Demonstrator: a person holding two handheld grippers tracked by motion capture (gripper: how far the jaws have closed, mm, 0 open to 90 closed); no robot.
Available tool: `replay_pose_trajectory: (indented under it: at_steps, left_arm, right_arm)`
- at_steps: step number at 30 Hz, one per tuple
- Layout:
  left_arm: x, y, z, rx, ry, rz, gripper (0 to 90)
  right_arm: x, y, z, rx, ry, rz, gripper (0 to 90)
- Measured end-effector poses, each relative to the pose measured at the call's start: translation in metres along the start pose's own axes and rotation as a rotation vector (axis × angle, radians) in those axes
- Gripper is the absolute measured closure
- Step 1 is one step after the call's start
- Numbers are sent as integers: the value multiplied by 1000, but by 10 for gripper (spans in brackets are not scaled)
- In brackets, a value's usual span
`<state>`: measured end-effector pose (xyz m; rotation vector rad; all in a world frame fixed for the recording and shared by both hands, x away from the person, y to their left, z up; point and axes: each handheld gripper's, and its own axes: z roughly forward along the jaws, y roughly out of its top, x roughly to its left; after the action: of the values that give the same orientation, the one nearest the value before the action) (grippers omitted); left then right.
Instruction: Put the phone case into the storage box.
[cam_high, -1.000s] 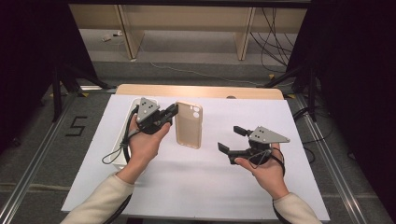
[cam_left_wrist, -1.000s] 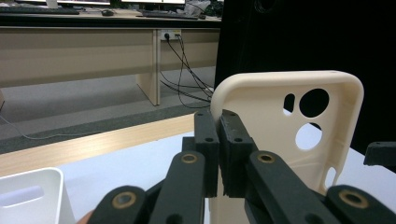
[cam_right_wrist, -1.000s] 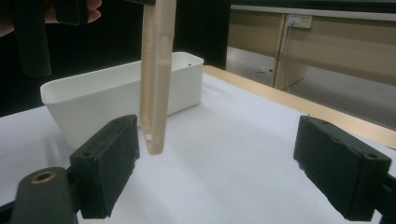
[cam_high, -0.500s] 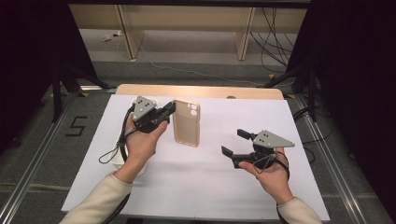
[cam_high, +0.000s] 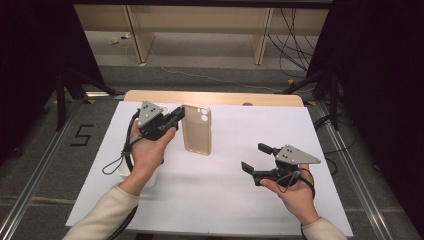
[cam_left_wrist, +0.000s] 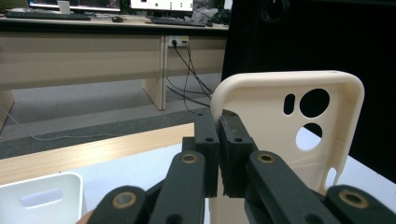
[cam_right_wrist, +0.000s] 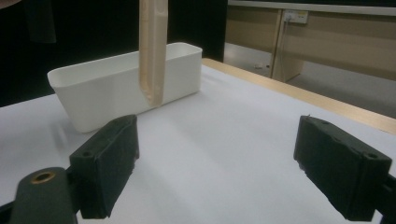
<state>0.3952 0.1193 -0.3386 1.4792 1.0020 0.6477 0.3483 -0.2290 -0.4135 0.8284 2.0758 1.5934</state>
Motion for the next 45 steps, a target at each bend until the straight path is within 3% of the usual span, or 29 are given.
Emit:
replay_pose_trajectory:
  at_steps: [3, 4, 5, 6, 7, 8, 11, 13, 17, 21, 24, 26, 27, 31, 34, 41, 42, 43, 45]
  left_arm:
    - [2, 0, 0, 2, 6, 0, 869]
    - [3, 0, 0, 3, 7, 0, 869]
    - [3, 1, -1, 3, 8, -1, 869]
    - [3, 1, -1, 2, 14, -6, 868]
    - [4, 2, -2, 2, 14, -4, 868]
    - [4, 2, -2, 0, 17, -4, 868]
    - [6, 4, -3, -2, 23, -1, 869]
    - [8, 5, -4, -7, 28, -5, 869]
    - [10, 5, -5, -8, 38, -5, 869]
    - [11, 6, -6, -8, 45, 5, 869]
    - [12, 7, -6, -10, 52, 8, 868]
    - [14, 7, -6, -8, 59, 11, 868]
    - [14, 7, -6, -9, 59, 9, 869]
    - [16, 8, -7, -10, 66, 11, 868]
    - [17, 9, -8, -11, 71, 13, 868]
    - [21, 11, -9, -16, 78, 19, 868]
    - [21, 11, -10, -16, 81, 19, 869]
    - [22, 11, -10, -17, 83, 18, 868]
    - [23, 12, -11, -16, 86, 23, 868]
  right_arm:
    - [-1, -1, -3, 9, 4, -3, 153]
    - [-1, -3, -1, -28, 0, -16, 153]
    - [0, -3, -4, -5, 10, 10, 153]
    - [-1, -4, -4, -14, -1, -16, 153]
    - [0, -4, -6, 6, 5, 1, 153]
    - [-1, -5, -6, -19, -9, -24, 153]
    - [0, -6, -11, 12, 0, 0, 153]
    - [0, -8, -10, -15, 9, 9, 153]
    - [-1, -9, -15, -7, -6, -19, 153]
    - [0, -10, -18, 1, -6, 2, 153]
    - [-1, -11, -19, -22, -11, -22, 153]
    - [0, -12, -21, -3, -12, -2, 153]
    - [-1, -12, -21, -17, -21, -24, 153]
    - [0, -13, -24, 6, -12, 5, 153]
    - [0, -14, -23, -15, -7, 10, 153]
    - [0, -15, -27, 5, -18, 7, 153]
    - [-2, -15, -27, -9, -27, -18, 153]
    - [0, -15, -28, 6, -21, 3, 153]
    - [-1, -16, -27, -17, -34, -16, 153]
